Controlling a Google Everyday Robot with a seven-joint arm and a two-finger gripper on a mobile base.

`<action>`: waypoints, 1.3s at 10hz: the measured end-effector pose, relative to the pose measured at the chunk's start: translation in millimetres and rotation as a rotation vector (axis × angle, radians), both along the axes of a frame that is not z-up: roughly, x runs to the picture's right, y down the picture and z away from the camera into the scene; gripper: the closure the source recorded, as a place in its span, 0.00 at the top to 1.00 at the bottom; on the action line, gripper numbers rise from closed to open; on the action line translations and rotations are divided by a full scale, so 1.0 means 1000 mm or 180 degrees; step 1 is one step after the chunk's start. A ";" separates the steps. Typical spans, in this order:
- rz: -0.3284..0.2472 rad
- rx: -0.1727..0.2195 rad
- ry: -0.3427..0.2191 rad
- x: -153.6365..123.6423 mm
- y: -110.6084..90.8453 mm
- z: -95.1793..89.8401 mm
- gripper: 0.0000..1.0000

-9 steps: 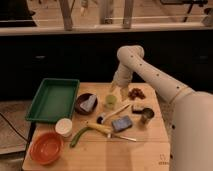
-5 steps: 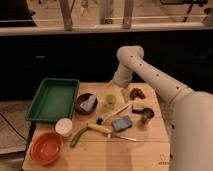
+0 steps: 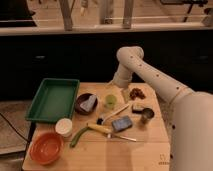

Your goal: Place brush in plastic cup

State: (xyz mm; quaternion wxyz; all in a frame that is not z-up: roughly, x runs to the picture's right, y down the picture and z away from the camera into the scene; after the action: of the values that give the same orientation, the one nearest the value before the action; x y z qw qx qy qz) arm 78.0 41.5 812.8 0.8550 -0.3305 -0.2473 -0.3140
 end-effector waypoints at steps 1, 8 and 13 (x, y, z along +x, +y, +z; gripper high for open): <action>0.0005 -0.0002 -0.0012 0.001 0.001 -0.001 0.80; 0.0065 0.0048 -0.0099 0.001 -0.001 -0.002 0.80; 0.0060 0.0048 -0.0104 0.000 -0.001 -0.002 0.80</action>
State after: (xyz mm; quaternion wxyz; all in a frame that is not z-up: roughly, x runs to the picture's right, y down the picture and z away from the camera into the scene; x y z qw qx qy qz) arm 77.9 40.8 810.7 0.8562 -0.3166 -0.2619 -0.3131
